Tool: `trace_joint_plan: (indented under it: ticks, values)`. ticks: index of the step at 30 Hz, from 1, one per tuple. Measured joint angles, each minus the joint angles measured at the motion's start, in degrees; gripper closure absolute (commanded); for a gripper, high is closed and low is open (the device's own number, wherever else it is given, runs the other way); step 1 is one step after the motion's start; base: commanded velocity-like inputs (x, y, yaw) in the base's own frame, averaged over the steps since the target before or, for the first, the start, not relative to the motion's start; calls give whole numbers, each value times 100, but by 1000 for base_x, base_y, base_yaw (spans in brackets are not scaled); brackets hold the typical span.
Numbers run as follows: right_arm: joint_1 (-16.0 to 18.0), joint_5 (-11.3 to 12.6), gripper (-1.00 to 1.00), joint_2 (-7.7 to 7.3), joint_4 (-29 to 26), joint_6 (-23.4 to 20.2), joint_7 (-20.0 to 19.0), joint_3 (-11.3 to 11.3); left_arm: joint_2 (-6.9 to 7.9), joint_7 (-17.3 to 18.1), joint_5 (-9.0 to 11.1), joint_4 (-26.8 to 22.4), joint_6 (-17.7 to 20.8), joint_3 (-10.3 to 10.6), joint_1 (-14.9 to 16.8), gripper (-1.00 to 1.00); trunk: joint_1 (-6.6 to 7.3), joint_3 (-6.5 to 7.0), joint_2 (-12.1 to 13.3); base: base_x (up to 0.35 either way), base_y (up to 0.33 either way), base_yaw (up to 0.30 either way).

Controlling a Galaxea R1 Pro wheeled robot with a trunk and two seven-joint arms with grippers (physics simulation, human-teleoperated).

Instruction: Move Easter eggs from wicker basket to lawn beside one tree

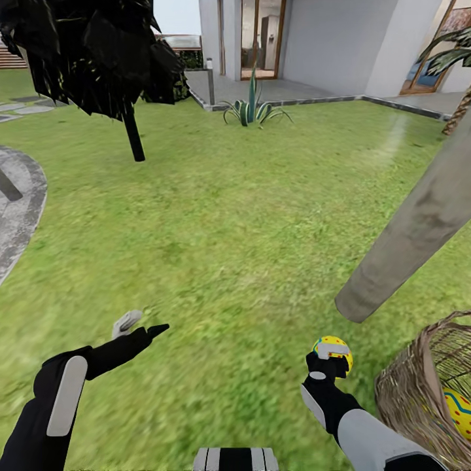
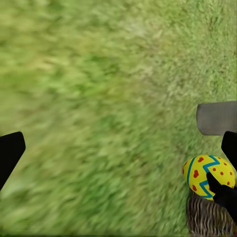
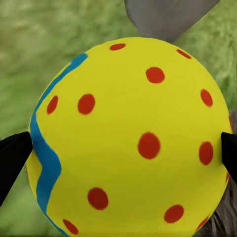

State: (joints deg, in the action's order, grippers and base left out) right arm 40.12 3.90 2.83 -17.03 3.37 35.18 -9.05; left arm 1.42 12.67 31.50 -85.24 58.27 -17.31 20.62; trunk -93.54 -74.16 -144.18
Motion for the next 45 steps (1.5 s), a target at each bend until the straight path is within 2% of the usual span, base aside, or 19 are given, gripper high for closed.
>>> trace_joint_plan:
  ticks: [21,36,45]
  values:
    - [0,0,100,26,-9,18,0,-1,0,0,0,0,-3,0,0,-100,-54,-466,-28,0,0,0]
    - [0,-2,100,36,-18,1,-24,-20,0,0,3,0,-4,-7,0,-100,-54,-466,-29,5,0,0]
    - [0,-6,100,29,-10,1,-19,-19,0,0,-1,2,-6,-9,0,-100,-50,-466,-29,273,51,0]
